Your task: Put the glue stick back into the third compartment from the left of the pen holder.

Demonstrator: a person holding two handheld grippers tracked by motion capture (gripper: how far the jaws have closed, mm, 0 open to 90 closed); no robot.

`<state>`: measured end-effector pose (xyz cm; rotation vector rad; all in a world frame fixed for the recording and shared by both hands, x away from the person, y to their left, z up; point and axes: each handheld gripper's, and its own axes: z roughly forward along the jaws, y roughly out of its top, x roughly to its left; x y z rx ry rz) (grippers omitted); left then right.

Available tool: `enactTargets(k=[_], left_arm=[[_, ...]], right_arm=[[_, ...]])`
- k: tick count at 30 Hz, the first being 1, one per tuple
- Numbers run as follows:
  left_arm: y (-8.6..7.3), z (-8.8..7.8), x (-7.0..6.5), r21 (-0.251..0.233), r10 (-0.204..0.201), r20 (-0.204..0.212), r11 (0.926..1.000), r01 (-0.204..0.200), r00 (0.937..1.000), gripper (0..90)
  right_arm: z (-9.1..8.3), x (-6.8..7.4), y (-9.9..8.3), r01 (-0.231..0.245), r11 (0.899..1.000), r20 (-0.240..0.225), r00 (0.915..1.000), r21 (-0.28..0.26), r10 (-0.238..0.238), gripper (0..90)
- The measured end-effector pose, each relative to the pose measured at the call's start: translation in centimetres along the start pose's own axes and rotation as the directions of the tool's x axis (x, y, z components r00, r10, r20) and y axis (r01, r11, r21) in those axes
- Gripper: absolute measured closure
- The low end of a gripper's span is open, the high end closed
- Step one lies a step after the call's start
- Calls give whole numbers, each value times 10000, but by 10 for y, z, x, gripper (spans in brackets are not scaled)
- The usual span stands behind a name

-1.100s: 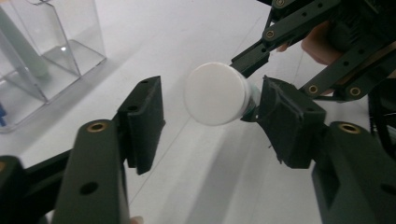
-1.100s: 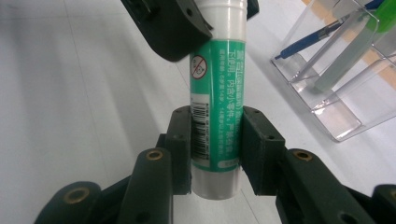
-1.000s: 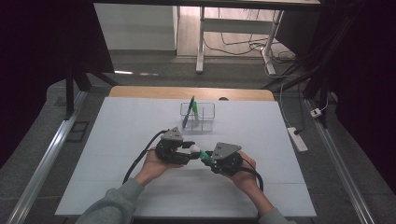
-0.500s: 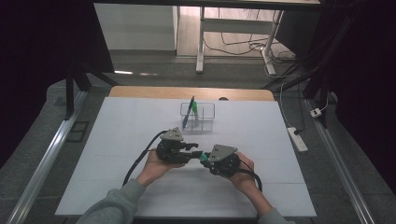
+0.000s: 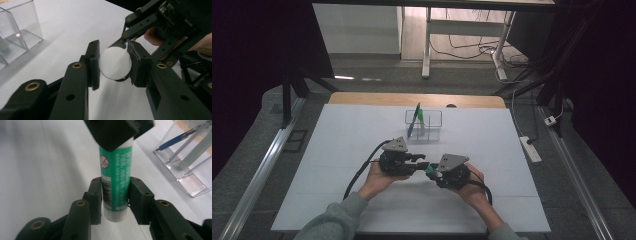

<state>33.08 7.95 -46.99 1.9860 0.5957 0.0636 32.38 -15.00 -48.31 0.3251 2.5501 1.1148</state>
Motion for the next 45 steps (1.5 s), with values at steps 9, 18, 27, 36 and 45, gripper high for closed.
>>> enactTargets(k=[9, 18, 27, 36, 45], left_arm=[[0, -8, 6, -142, -114, -274, 9998, 110, 9996, 640], [2, -19, 9, -484, -204, -521, 9987, 179, 9984, 640], [3, -24, 11, -569, -212, -631, 9982, 176, 9978, 640], [11, -32, 14, -706, -178, -850, 9974, 118, 9962, 639], [28, -35, 19, -889, -159, -943, 9960, 75, 9954, 639]], right_arm=[[-18, -13, -6, -1153, 9922, 143, 9931, -473, 1161, 455], [-39, -23, -27, -1935, 9800, 481, 9795, -474, 1957, 419], [-61, -30, -49, -2563, 9653, 949, 9609, -500, 2600, 391], [-85, -33, -75, -3163, 9477, 1418, 9371, -416, 3190, 375], [-104, -33, -94, -3426, 9387, 1809, 9214, -395, 3439, 372]])
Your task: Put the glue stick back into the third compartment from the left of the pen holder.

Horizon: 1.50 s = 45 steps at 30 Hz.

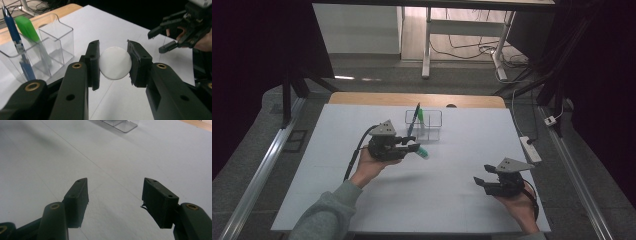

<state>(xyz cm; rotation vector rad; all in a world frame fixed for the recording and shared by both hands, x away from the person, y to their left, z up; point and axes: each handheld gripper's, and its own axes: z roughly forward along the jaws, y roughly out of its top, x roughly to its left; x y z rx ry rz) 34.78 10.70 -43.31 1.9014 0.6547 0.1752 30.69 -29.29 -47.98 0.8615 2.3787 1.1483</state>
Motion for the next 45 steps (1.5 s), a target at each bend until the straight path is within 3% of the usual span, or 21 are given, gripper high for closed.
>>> enactTargets(k=[12, 30, 39, 45], left_arm=[[27, 7, 8, -43, 89, -253, 10000, -90, 9996, 639], [60, 25, 32, 123, 3, -987, 9999, 9, 9951, 639], [71, 37, 45, 242, -174, -1325, 9995, 208, 9910, 639], [75, 42, 50, 297, -288, -1332, 9990, 330, 9907, 638]], right_arm=[[-6, -8, -8, -187, 9998, 197, 9996, 40, 187, 380], [-7, -12, -11, -298, 9995, 277, 9992, 95, 296, 382], [-8, -13, -11, -328, 9995, 334, 9989, 42, 326, 382], [-8, -14, -12, -382, 9992, 362, 9986, 113, 377, 383]])
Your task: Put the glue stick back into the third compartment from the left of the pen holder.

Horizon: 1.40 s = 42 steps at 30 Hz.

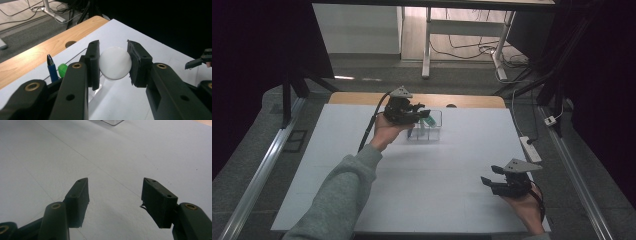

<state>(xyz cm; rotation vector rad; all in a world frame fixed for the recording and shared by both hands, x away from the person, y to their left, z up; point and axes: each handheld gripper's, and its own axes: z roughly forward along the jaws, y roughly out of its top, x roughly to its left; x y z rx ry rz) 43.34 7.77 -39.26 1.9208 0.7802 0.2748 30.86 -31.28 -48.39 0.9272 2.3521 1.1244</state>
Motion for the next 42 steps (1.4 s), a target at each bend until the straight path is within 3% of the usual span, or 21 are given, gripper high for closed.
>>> enactTargets(k=[13, 19, 22, 26, 33, 34, 36, 38, 42], left_arm=[[11, 19, 12, 332, -51, -580, 9994, 71, 9983, 638], [18, 28, 15, 641, 291, -887, 9977, -234, 9956, 638], [20, 33, 16, 602, 140, -772, 9981, -93, 9969, 638], [19, 45, 17, 994, 332, -989, 9948, -234, 9945, 637], [18, 59, 21, 1302, 387, -931, 9911, -264, 9949, 631], [17, 61, 22, 1228, 418, -1000, 9920, -294, 9941, 621], [17, 61, 22, 1036, 499, -1076, 9939, -387, 9929, 498], [18, 57, 22, 763, 418, -951, 9965, -346, 9946, 438], [17, 49, 20, 707, 475, -835, 9966, -416, 9954, 403]], right_arm=[[1, 0, -1, -49, 10000, -79, 10000, -52, 49, 382], [1, -2, -2, -57, 10000, -65, 10000, -34, 57, 382], [1, -2, -3, -81, 10000, -65, 9999, -18, 81, 382], [1, -2, -3, -90, 9999, -46, 9999, 66, 90, 382], [3, -2, -4, -67, 9999, -87, 9999, 145, 68, 382], [3, -2, -4, -85, 9999, -116, 9999, 124, 87, 382], [2, -2, -4, -59, 9999, -44, 10000, 146, 59, 382], [2, -1, -4, -30, 9999, -61, 10000, 109, 30, 383], [2, -2, -5, -8, 9999, -10, 10000, 155, 8, 382]])
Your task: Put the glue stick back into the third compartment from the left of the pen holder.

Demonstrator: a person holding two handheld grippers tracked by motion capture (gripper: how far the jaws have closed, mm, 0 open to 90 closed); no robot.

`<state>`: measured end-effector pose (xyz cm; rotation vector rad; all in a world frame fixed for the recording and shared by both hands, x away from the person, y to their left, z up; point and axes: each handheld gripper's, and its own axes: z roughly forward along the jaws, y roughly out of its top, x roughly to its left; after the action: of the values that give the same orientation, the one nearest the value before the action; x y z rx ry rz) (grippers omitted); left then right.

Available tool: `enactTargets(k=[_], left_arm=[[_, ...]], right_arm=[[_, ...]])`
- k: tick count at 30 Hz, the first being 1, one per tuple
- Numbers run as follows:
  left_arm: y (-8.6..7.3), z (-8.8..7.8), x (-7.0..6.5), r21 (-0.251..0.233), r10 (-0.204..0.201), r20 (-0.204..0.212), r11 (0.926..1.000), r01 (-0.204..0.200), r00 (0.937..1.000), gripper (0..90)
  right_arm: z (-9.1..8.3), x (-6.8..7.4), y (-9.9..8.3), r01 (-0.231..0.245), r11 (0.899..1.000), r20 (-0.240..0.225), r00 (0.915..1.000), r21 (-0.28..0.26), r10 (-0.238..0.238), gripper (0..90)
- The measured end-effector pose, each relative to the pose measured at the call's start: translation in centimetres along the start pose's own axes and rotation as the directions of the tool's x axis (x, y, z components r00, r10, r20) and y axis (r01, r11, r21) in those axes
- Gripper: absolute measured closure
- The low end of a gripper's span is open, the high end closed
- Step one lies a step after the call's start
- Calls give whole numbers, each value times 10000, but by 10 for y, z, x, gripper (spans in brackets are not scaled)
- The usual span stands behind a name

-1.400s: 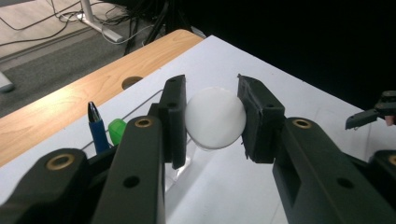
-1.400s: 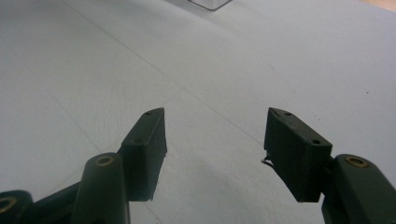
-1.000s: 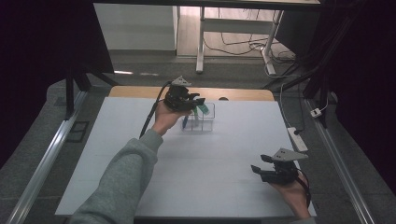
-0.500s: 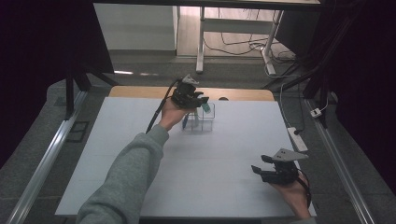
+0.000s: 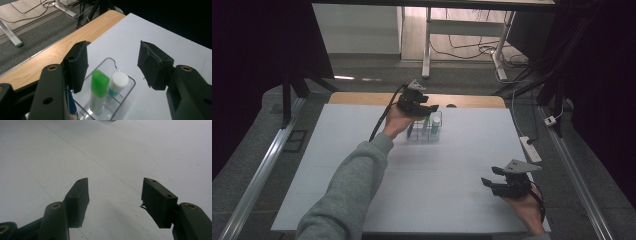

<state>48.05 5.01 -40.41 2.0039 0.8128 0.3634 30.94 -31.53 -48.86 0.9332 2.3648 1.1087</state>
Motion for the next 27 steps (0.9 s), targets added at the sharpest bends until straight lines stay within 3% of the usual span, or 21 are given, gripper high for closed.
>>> enactTargets(k=[15, 20, 27], left_arm=[[-35, -40, -6, -294, 184, 206, 9994, -178, 9996, 425], [-53, -57, -12, -101, 511, 297, 9987, -509, 9982, 431], [-78, -77, -16, 61, 485, 324, 9988, -488, 9983, 432]], right_arm=[[0, -1, -1, -75, 10000, 23, 10000, -5, 75, 378], [0, -2, -1, -72, 10000, 56, 10000, -3, 72, 377], [-1, -3, -1, -87, 10000, 92, 9999, -30, 87, 378]])
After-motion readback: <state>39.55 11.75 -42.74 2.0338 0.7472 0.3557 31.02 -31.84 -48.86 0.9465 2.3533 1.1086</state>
